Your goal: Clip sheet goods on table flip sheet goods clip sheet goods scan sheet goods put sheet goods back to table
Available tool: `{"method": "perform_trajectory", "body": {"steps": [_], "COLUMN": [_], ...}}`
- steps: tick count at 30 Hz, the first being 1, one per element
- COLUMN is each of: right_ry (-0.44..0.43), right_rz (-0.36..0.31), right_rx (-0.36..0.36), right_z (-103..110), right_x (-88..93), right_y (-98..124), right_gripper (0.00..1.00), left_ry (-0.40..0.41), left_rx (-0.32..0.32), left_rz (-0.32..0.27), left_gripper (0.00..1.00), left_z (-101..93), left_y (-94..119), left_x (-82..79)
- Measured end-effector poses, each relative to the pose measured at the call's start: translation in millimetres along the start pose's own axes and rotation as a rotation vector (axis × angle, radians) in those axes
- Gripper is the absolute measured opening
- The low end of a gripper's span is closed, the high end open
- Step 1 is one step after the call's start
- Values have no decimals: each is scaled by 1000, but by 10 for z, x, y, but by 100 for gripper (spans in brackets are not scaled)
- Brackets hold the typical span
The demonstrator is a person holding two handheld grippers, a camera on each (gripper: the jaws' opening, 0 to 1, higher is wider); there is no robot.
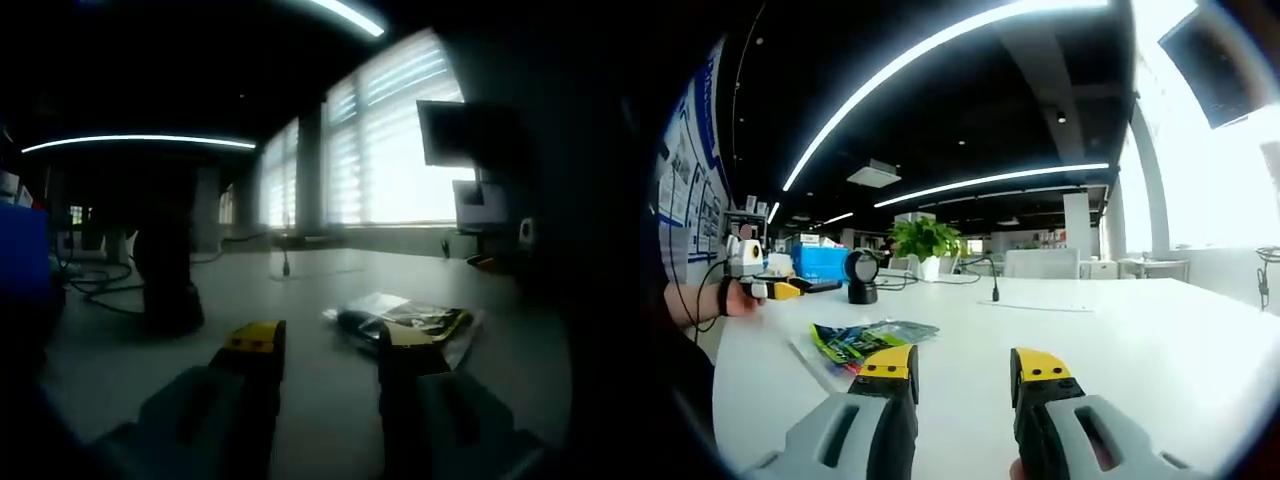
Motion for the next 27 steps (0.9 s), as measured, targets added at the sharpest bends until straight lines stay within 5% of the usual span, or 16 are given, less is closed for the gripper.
{"method": "perform_trajectory", "body": {"steps": [27], "right_ry": [-5], "right_rz": [7], "right_rx": [7], "right_z": [-11], "right_x": [21], "right_y": [2], "right_gripper": [31], "left_ry": [3], "left_rx": [-7], "left_rz": [-26], "left_gripper": [32], "left_z": [13], "left_y": [23], "left_x": [-40]}}
Point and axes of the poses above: the point that each gripper's makers call its tool centre point, and the gripper's own axes: y roughly backward along the fingers, z roughly to its left, x roughly out of its underside, the point moved 5 cm from there along y, roughly backward along the fingers, and after that the axes turned 5 degrees about -z, right-handed, at the moved point
